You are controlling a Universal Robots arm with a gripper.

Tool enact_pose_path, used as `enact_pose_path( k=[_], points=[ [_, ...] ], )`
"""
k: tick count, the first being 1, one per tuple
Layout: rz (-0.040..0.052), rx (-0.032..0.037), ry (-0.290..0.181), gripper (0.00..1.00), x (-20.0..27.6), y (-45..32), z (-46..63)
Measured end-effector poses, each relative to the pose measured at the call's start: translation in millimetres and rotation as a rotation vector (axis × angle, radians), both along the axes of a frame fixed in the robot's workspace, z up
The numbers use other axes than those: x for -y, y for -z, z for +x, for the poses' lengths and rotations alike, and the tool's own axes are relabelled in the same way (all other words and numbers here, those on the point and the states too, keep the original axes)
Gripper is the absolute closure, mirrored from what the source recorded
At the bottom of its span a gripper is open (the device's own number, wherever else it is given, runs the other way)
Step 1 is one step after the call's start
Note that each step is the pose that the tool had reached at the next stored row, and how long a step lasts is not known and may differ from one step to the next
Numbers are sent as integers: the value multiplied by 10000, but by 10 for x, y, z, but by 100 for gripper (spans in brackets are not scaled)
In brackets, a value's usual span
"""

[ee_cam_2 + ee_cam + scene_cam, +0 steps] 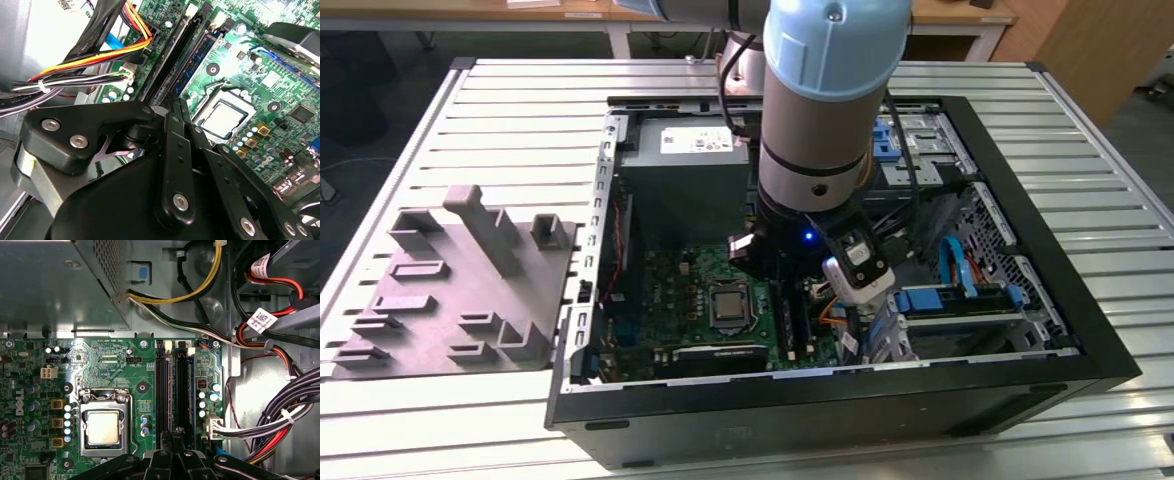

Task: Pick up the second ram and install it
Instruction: 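Insert the second ram into the second slot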

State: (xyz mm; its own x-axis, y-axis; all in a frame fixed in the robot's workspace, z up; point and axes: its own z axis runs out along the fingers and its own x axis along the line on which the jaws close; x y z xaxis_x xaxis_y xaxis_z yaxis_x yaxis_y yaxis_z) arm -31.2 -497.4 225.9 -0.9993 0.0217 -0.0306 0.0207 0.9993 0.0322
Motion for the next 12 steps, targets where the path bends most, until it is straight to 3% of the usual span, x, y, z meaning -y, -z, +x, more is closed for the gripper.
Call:
enact_pose_path(
  k=[12],
  points=[
    [-10, 0, -27, 89, 0, 7, -2]
  ],
)
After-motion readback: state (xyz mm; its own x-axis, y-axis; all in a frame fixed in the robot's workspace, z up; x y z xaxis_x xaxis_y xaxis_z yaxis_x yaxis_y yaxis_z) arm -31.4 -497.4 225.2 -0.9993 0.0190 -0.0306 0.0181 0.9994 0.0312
